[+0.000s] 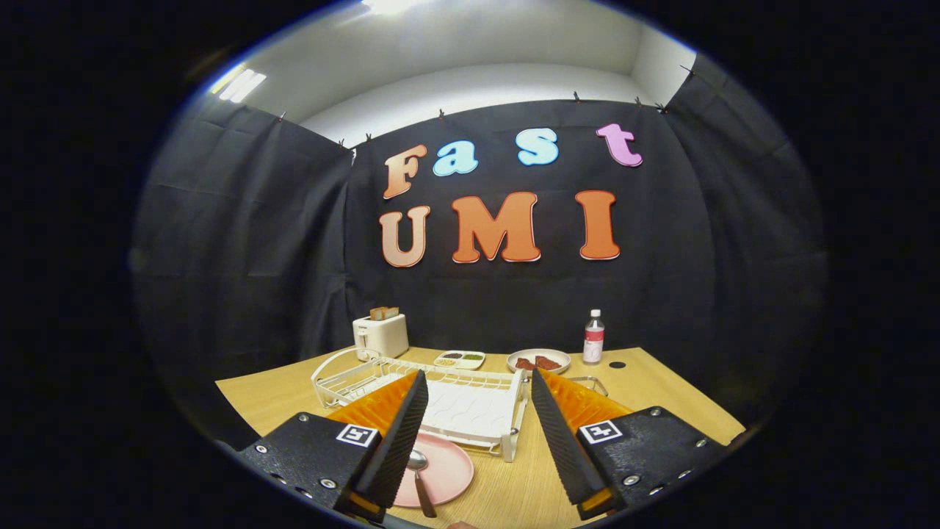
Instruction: Take the plate from the dish rack, then take the spoon from the basket and place it into the plate.
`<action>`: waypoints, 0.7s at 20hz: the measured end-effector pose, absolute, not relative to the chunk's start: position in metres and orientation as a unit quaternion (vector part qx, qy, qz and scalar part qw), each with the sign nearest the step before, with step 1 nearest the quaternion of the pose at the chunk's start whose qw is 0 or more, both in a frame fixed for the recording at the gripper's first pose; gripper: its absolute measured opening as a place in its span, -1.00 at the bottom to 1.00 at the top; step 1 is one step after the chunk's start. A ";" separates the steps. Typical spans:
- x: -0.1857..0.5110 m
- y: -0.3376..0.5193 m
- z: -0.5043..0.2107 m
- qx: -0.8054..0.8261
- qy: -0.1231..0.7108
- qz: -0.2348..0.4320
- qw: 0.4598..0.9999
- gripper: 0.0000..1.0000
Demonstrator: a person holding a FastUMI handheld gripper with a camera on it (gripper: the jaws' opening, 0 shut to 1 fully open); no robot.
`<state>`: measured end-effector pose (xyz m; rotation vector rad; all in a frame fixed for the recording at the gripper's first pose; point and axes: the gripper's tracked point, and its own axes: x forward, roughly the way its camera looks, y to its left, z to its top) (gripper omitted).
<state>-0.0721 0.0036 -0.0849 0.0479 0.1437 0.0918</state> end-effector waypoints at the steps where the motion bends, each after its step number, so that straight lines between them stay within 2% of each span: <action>1: -0.072 0.001 -0.077 0.021 0.063 0.039 0.997 0.72; 7: -0.073 -0.013 -0.049 0.022 0.043 0.001 0.999 0.77; 14: -0.072 -0.024 -0.037 0.024 0.037 -0.014 0.999 0.77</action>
